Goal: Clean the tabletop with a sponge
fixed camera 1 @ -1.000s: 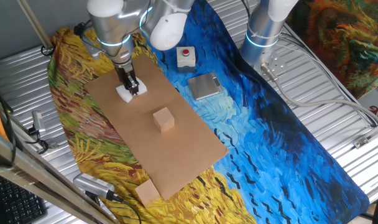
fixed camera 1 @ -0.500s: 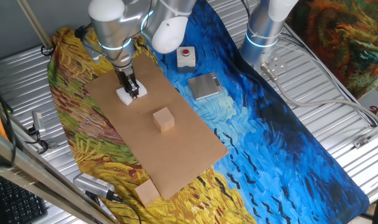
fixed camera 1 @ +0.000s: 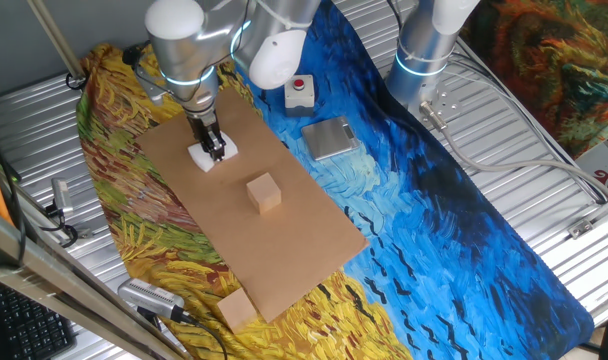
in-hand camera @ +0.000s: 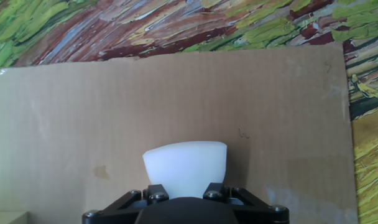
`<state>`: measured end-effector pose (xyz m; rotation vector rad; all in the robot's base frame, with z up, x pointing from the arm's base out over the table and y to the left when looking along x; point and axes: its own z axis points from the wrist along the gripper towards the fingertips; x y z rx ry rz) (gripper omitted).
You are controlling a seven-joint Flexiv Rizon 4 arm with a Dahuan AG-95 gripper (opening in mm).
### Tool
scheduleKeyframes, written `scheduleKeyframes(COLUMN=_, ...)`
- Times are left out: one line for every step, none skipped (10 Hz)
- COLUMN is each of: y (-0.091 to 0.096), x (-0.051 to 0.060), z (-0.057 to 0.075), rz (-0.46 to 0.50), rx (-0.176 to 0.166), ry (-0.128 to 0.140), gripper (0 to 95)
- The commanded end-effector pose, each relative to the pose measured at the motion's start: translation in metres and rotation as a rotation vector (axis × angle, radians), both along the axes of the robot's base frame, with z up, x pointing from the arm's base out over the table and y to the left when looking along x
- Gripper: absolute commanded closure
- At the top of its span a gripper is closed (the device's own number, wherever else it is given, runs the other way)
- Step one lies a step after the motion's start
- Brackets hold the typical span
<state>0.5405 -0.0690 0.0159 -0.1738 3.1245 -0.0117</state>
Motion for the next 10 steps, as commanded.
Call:
scheduleKeyframes(y=0.001, x=-0.001, z=0.002, rz=0.0, rx=0.006, ry=0.002, gripper=57.0)
scheduleKeyframes(y=0.001, x=-0.001, z=0.001, rz=0.001, rx=0.007, ry=-0.001, gripper=57.0)
scheduleKeyframes(y=0.002, x=-0.001, z=0.001, rz=-0.002, rx=0.009, ry=-0.001, gripper=57.0)
scheduleKeyframes(y=0.004, x=-0.001, z=0.0, rz=-0.004, rx=0.009, ry=-0.003, gripper=57.0)
scheduleKeyframes(y=0.006, x=-0.001, z=0.0, rz=-0.006, rx=0.008, ry=-0.004, gripper=57.0)
scheduleKeyframes(y=0.007, x=-0.001, z=0.0, rz=-0.005, rx=-0.002, ry=-0.004, gripper=57.0)
scheduleKeyframes(y=0.008, x=-0.001, z=0.001, rz=-0.004, rx=-0.002, ry=-0.003, gripper=57.0)
scheduleKeyframes(y=0.009, x=-0.001, z=0.003, rz=-0.005, rx=-0.001, ry=-0.002, gripper=57.0)
scheduleKeyframes(y=0.009, x=-0.001, z=0.003, rz=-0.008, rx=0.004, ry=-0.002, gripper=57.0)
scheduleKeyframes(y=0.011, x=0.0, z=0.003, rz=-0.01, rx=0.005, ry=-0.004, gripper=57.0)
